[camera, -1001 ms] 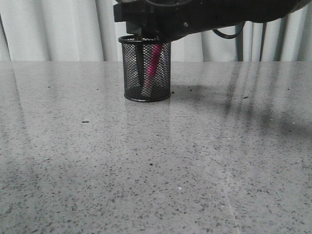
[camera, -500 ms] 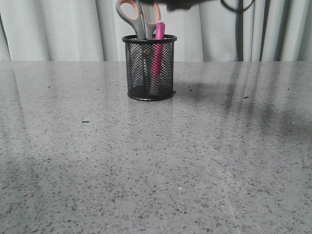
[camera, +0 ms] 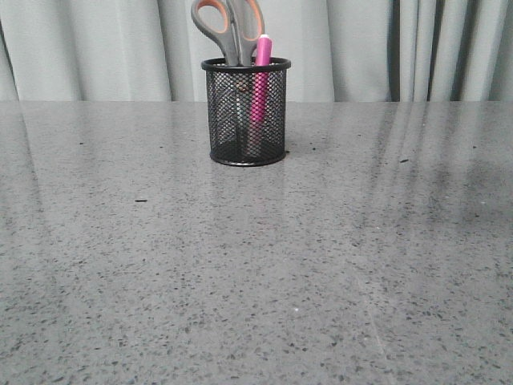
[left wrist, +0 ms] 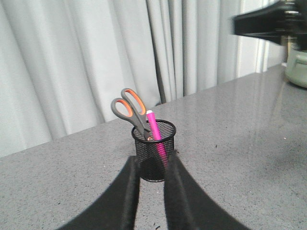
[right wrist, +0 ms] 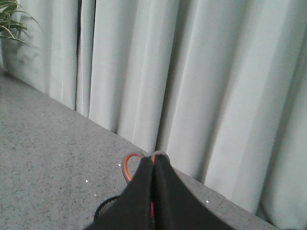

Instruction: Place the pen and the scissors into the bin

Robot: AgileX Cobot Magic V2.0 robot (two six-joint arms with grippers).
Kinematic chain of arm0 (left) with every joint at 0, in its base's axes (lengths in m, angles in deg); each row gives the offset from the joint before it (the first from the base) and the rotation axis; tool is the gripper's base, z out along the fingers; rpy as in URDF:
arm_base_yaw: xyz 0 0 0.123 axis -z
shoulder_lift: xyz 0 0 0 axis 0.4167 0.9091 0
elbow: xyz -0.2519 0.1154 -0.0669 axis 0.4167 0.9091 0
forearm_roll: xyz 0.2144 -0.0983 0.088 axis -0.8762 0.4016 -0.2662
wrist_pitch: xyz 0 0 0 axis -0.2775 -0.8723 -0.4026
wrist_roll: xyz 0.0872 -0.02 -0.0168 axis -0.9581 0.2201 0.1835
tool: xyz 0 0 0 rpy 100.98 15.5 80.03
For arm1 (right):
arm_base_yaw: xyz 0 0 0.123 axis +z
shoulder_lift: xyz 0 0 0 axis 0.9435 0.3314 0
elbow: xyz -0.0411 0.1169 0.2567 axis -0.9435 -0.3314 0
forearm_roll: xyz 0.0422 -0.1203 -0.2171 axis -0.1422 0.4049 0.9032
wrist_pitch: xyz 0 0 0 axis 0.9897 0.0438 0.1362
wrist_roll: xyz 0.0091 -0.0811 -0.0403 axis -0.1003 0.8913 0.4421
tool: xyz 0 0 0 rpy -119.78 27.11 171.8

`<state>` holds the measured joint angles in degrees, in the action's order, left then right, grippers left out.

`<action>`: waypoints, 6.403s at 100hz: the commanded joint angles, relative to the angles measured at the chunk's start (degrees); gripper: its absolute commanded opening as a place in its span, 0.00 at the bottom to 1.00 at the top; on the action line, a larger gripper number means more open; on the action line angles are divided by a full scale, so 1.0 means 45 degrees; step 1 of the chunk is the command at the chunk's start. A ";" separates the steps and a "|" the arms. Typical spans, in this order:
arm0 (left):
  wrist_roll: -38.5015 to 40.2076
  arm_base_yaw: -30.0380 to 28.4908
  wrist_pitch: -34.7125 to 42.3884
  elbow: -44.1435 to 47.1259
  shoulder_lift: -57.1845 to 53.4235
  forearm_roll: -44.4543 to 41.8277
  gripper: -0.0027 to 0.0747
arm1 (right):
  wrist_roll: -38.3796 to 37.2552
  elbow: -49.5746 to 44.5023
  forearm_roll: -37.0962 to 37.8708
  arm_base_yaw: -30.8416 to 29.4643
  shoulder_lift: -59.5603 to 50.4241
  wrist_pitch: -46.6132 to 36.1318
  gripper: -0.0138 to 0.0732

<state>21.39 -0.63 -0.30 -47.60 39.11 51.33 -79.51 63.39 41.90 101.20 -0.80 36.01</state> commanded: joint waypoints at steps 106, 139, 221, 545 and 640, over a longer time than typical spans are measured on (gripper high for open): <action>0.1228 0.0084 0.0775 0.0963 -0.0873 0.0409 0.01 | 0.0021 -0.4398 -0.0568 -0.0042 -0.9431 0.6885 0.08; 0.1000 0.0084 0.1253 0.2319 -0.1038 0.0104 0.01 | 0.0021 -0.4398 -0.0568 -0.0042 -0.9431 0.6885 0.08; 0.4880 -0.3061 0.2842 0.8528 -0.4386 -0.3652 0.01 | 0.0021 -0.4398 -0.0545 -0.0042 -0.9431 0.6885 0.08; 0.4880 -0.3061 0.2864 0.8528 -0.4386 -0.3652 0.01 | 0.4581 -1.1492 -0.6234 -0.4655 -1.1032 0.3568 0.08; 0.4880 -0.3061 0.2864 0.8528 -0.4386 -0.3652 0.01 | 0.4581 -1.1492 -0.6234 -0.5388 -1.2780 0.4418 0.08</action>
<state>42.90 -14.29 9.52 -10.66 21.09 34.23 -59.52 12.20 14.12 77.30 -57.01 57.72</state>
